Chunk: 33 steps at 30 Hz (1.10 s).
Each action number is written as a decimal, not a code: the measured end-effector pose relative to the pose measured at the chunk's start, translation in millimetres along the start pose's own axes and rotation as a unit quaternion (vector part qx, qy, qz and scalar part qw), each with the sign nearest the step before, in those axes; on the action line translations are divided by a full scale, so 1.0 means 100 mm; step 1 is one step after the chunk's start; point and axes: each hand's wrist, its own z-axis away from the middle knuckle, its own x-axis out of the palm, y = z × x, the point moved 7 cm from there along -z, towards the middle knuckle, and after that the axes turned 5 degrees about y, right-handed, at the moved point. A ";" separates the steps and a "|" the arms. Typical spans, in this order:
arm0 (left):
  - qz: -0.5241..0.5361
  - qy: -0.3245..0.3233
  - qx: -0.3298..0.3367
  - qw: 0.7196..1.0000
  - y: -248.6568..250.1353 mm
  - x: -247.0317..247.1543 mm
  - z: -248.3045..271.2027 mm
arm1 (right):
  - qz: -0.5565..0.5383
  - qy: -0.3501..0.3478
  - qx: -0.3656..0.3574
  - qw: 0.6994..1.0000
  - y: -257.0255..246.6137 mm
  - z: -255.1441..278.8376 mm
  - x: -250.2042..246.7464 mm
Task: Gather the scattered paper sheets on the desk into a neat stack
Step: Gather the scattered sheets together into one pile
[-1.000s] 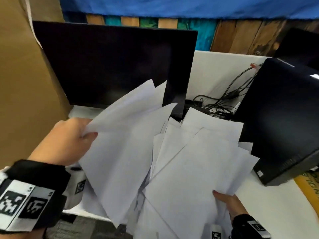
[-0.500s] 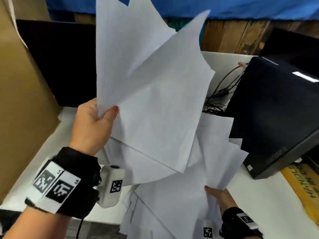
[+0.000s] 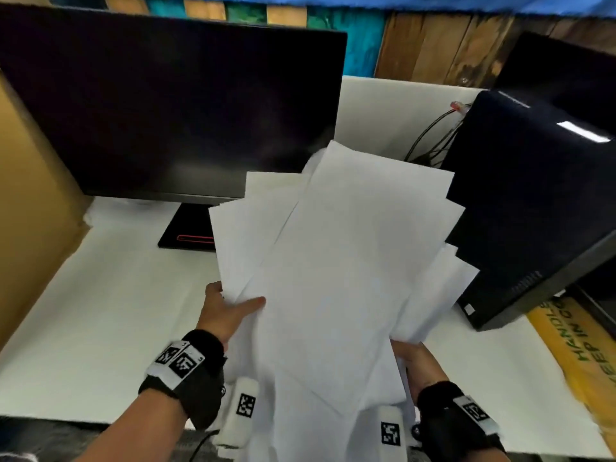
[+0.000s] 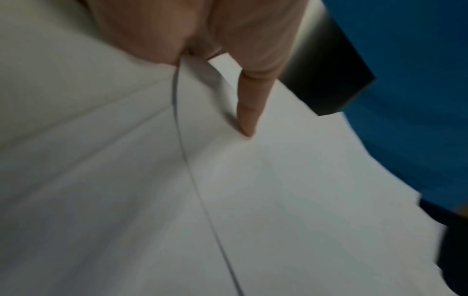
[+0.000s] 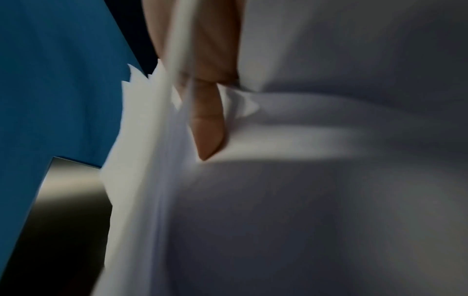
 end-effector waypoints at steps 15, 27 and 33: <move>0.054 -0.206 -0.090 0.973 -0.18 0.00 0.10 | -0.030 -0.085 0.016 0.996 -0.24 0.17 0.58; 0.030 -0.075 -0.100 0.992 -0.47 -0.24 -0.03 | 0.148 -0.058 -0.021 0.987 -0.15 -0.03 0.63; 0.042 0.005 -0.123 0.991 -0.66 -0.60 -0.19 | 0.266 0.279 -0.165 0.908 -0.42 -0.12 -0.12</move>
